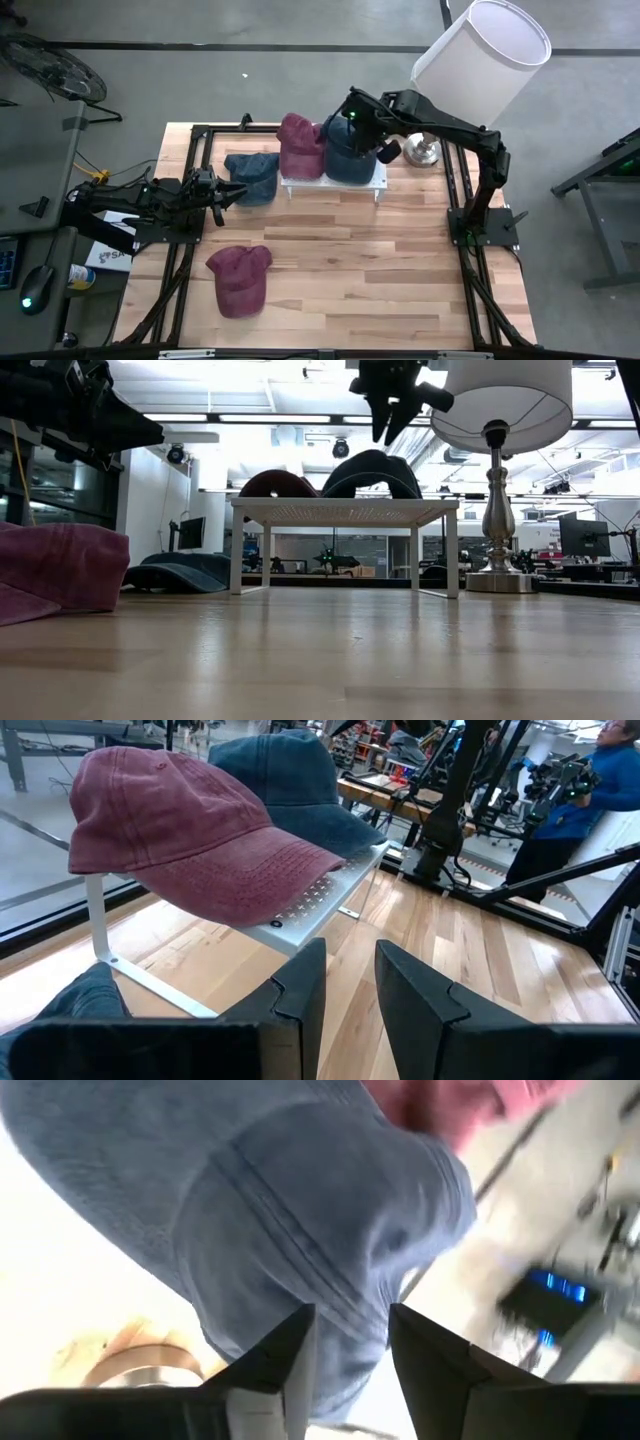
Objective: Pick & Place hat
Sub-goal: Stack the red cap on top of the red cap on the shelf
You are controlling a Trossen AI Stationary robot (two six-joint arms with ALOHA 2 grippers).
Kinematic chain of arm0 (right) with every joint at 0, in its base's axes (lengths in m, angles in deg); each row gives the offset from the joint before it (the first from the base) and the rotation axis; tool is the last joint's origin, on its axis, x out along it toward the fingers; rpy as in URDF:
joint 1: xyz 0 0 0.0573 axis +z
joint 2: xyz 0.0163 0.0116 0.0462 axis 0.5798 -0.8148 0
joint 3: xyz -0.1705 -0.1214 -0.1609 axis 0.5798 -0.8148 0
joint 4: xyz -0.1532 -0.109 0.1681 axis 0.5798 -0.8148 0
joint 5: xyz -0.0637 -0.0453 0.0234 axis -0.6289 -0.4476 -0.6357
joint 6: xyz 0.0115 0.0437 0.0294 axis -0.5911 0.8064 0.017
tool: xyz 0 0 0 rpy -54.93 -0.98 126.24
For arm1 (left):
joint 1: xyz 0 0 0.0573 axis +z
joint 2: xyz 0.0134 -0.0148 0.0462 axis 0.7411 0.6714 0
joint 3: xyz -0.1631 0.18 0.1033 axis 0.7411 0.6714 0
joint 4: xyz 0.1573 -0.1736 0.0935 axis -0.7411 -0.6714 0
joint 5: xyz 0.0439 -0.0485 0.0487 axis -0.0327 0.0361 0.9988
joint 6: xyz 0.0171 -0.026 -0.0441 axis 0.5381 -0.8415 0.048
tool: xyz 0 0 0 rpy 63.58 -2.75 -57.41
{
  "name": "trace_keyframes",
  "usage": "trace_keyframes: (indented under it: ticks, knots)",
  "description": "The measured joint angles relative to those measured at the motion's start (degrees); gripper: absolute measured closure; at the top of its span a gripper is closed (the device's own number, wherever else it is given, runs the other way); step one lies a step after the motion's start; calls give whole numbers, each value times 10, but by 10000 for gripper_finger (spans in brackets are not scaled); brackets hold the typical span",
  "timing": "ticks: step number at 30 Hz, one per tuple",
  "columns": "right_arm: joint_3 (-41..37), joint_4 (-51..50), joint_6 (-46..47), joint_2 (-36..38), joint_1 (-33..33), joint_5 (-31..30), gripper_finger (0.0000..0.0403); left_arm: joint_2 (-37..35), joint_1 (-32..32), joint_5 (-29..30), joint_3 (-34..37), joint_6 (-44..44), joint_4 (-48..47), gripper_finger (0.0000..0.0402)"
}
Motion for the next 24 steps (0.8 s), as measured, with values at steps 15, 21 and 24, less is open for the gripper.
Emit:
trace_keyframes:
  ticks: [15, 21, 24]
  knots:
    - [0, -39, 460, 59, 46, -25, 276, 0, 0, 0, 0, 0, 0, 312]
    - [0, -52, 658, 79, 94, 66, 276, 0, 0, 0, 0, 0, 0, 312]
    - [0, -56, 723, 86, 125, 90, 276, 0, 0, 0, 0, 0, 0, 312]
